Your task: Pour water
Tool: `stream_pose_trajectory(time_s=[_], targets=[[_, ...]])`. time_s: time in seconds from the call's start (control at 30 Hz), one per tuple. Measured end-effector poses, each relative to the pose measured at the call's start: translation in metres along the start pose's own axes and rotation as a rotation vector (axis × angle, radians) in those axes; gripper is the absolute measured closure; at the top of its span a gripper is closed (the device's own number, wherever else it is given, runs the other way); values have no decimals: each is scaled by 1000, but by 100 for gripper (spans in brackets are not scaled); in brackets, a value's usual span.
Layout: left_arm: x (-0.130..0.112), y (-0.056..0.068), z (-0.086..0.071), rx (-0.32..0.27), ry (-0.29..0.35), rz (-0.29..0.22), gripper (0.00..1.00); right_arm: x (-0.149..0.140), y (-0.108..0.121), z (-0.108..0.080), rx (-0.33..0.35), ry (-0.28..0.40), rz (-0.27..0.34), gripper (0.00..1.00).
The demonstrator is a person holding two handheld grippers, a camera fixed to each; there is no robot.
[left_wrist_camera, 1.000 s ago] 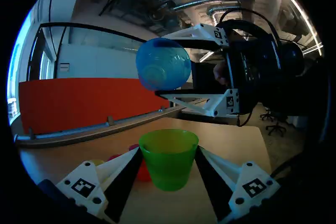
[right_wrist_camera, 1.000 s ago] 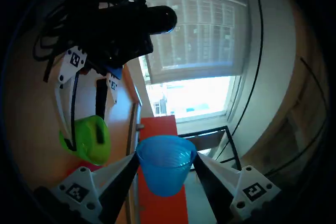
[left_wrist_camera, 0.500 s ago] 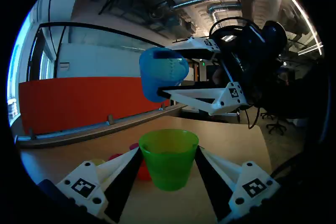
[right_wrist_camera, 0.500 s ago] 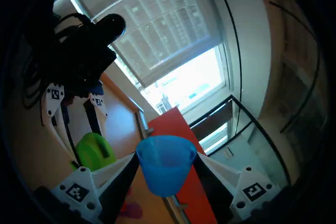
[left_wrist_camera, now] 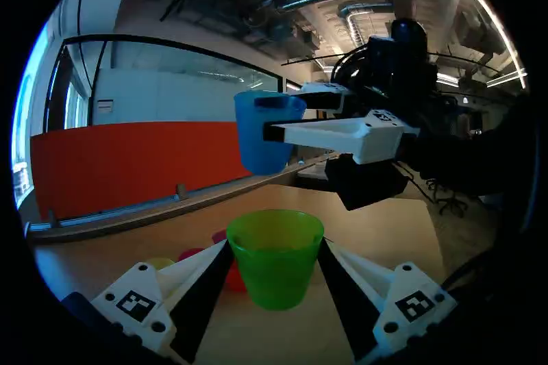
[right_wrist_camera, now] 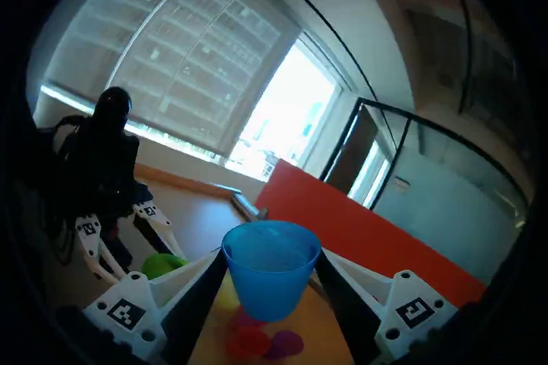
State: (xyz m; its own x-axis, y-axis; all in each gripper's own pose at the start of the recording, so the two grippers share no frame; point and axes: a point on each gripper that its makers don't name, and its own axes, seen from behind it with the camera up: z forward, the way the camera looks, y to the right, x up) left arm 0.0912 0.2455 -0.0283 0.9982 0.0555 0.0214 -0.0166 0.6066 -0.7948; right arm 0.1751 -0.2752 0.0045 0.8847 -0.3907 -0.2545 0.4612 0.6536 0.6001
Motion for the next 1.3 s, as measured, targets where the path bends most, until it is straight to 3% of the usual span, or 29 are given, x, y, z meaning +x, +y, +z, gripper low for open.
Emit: stream_pose_trajectory(time_s=[0.2,0.4,0.87,1.3], targets=[[-2,-3,0,4,-16,0,15,-9,2,1,30,-26,183,9],[-10,-5,0,2,-61,15,15,-29,10,-1,50,-77,315,9],[-43,-25,8,20,-186,28,15,-80,20,-10,65,-200,366,8],[-66,-36,16,20,-267,53,15,-112,22,-14,93,-269,370,8]])
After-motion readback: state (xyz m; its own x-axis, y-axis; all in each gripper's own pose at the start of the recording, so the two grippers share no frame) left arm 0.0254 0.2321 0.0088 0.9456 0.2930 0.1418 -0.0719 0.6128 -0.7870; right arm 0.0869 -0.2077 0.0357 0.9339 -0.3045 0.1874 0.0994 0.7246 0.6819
